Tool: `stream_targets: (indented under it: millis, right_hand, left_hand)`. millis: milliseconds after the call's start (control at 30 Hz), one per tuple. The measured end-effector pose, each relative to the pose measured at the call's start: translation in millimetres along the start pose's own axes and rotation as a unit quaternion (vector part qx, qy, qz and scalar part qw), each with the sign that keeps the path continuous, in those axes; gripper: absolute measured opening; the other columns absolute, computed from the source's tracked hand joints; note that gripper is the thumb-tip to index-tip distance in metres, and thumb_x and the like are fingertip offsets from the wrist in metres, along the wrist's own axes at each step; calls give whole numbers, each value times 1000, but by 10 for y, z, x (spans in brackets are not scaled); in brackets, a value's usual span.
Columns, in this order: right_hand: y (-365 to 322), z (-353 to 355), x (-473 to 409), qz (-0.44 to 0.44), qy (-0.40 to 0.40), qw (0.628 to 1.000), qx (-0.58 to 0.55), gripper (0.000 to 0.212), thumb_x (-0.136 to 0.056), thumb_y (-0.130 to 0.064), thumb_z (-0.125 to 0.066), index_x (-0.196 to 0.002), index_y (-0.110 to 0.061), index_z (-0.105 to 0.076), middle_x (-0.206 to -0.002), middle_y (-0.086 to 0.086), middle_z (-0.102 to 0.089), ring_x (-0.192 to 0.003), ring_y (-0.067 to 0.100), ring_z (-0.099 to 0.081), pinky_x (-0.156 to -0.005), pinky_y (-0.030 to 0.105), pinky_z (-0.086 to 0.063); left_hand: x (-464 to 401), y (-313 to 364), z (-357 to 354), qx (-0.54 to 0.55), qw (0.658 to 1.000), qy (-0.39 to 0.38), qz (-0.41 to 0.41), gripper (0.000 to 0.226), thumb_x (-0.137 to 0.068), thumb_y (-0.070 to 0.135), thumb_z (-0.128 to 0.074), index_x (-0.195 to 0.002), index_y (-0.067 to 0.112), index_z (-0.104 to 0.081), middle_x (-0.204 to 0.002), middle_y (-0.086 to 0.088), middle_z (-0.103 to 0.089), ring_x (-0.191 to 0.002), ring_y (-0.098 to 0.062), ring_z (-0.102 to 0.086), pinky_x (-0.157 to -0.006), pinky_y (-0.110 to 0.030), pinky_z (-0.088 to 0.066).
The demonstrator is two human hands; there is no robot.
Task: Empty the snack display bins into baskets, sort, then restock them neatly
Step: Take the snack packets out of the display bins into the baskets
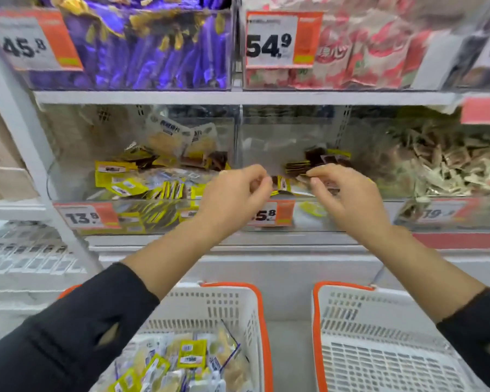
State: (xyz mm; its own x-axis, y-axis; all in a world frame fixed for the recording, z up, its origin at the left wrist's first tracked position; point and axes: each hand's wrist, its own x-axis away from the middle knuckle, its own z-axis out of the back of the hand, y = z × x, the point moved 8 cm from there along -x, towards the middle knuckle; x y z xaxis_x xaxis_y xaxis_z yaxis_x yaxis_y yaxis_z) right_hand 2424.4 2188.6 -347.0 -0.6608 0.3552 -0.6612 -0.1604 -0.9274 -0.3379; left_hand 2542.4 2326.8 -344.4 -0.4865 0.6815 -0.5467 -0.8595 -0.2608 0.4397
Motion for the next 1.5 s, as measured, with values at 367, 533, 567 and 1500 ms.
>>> stream_targets:
  millis: [367, 533, 567, 1500]
  right_hand:
    - [1515, -444, -432, -220, -396, 873, 180, 100, -80, -50, -72, -154, -14, -15, -154, 12, -31, -138, 29, -34, -107, 34, -34]
    - [1708, -788, -558, -250, -447, 844, 160, 129, -67, -66, -73, -153, -21, 11, -161, 16, -5, -147, 33, -11, -116, 46, -24]
    - [1709, -851, -560, -245, -465, 834, 170, 130, -67, -66, -73, -152, -22, 15, -160, 18, -1, -147, 35, -11, -117, 46, -23]
    - [1488, -1030, -490, 6, -457, 840, 294, 62, -86, -44, -59, -142, -33, -33, -141, 12, -43, -114, 30, -56, -89, 34, -45]
  left_hand:
    - [-816, -411, -998, -175, 933, -302, 90, 70, -86, 43, -65, -143, 13, -36, -133, -14, -48, -118, -35, -51, -96, -40, -45]
    - [-929, -559, -1414, -215, 864, -431, 148, 76, -83, 43, -72, -140, 5, -39, -139, -12, -49, -122, -31, -51, -97, -39, -46]
    - [-917, -556, -1482, -229, 849, -455, 145, 74, -85, 43, -70, -141, 6, -40, -141, -11, -48, -123, -30, -50, -99, -39, -45]
    - [-981, -511, -2110, -228, 810, -540, 15, 99, -86, 42, -70, -156, 24, -2, -158, -8, -25, -137, -33, -36, -107, -44, -39]
